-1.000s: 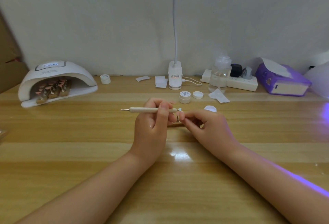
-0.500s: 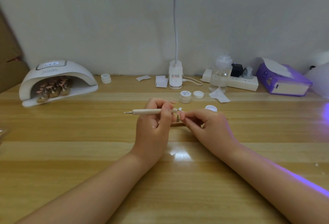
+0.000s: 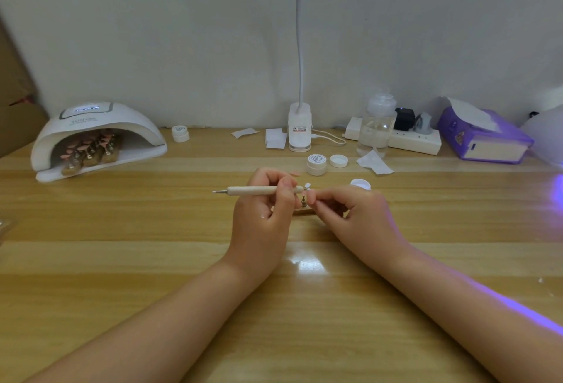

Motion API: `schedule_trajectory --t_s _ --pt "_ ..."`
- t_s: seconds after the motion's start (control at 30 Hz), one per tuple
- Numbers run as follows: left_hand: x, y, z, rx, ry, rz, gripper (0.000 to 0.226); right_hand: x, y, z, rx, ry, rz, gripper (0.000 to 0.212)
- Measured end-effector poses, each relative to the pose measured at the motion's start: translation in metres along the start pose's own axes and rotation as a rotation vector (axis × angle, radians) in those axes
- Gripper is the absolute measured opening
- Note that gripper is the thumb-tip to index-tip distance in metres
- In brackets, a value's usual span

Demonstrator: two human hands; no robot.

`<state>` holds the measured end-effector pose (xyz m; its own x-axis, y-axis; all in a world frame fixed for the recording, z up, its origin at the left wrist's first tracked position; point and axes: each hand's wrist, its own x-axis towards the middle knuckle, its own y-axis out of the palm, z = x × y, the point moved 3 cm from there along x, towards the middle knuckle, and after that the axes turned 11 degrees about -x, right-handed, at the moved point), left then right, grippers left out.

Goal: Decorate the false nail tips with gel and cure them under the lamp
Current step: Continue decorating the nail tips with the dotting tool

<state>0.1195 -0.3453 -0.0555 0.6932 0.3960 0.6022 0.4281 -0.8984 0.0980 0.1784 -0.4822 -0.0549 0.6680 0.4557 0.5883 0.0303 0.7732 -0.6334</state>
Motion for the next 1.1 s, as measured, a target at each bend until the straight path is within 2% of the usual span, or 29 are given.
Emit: schedule_trajectory --t_s 0.43,1.1 --pt "-0.0003 0.001 -0.0017 0.052 -0.012 0.012 0.013 0.0001 0.0017 -0.0024 -0.027 -0.024 -0.051 0.016" --pt "0.0002 0.0013 -0.0007 0.063 -0.003 0.016 0.012 0.0002 0.0012 -0.0021 -0.043 -0.028 -0.032 0.015"
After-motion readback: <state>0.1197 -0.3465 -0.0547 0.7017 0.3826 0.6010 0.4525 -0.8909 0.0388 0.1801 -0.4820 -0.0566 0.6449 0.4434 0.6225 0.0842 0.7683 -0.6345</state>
